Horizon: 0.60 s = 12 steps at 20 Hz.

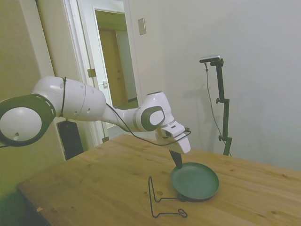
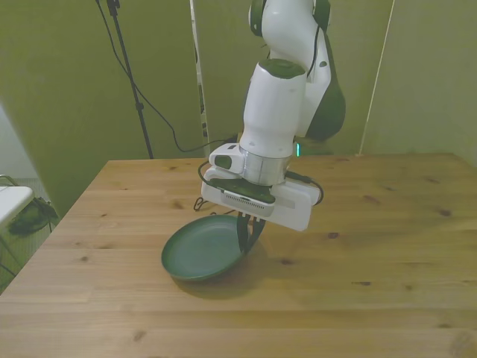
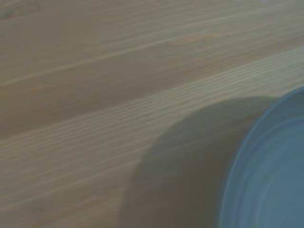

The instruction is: Unload the plate

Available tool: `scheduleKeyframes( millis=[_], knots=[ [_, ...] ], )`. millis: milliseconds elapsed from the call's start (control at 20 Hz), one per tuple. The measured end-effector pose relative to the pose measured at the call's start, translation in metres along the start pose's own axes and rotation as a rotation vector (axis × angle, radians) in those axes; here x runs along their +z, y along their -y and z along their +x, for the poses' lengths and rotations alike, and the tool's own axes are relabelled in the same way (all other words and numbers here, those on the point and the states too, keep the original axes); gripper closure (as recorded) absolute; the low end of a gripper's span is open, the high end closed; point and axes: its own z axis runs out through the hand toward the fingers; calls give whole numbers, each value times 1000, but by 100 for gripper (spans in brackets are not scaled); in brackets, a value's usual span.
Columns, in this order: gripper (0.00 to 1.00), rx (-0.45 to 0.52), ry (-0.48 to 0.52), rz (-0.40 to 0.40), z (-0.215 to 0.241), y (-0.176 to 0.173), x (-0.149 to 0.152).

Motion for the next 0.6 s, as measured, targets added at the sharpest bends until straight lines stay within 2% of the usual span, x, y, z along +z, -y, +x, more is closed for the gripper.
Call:
scheduleKeyframes(
  millis=[450, 600],
  knots=[
    [0, 1, -6, 17, 6, -4, -6],
    [0, 8, -3, 50, 9, -5, -25]
  ],
)
